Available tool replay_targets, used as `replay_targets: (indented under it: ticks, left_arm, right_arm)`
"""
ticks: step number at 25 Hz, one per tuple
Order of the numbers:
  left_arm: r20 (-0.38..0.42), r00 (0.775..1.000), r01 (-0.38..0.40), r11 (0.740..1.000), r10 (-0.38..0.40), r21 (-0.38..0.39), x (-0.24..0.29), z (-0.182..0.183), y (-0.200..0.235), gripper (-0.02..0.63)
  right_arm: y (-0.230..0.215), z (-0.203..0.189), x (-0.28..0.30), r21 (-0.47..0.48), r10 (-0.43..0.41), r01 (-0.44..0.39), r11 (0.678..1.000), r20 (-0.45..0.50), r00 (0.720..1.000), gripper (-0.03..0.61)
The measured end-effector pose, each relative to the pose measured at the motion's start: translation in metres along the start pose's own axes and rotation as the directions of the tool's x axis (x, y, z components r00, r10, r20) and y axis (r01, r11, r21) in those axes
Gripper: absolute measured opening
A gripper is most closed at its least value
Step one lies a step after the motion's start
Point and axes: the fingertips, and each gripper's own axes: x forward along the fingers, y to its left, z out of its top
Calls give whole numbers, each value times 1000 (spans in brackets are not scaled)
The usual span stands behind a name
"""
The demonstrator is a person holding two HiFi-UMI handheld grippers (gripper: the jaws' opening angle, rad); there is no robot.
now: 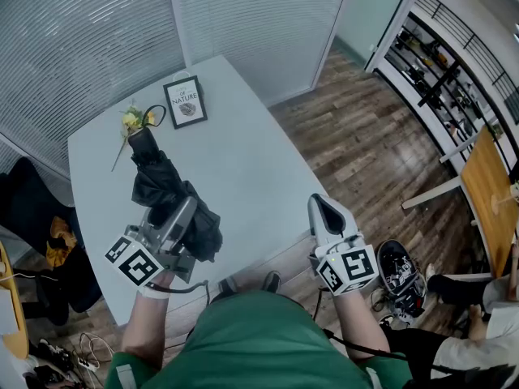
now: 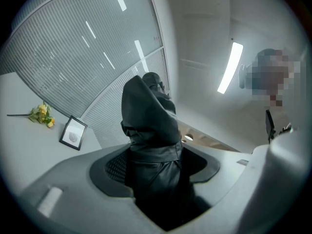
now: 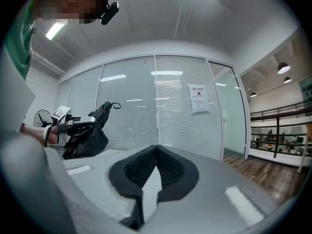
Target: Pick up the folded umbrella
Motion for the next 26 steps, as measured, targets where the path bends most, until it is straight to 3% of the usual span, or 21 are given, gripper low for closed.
replay_targets:
  ticks: [26]
  left_arm:
    - [-16,1000,12,1000,-12,9,-4,-5,-5,302]
  right_arm:
    - [5,2,-5,-11,2,-2,1000,7,1000,3]
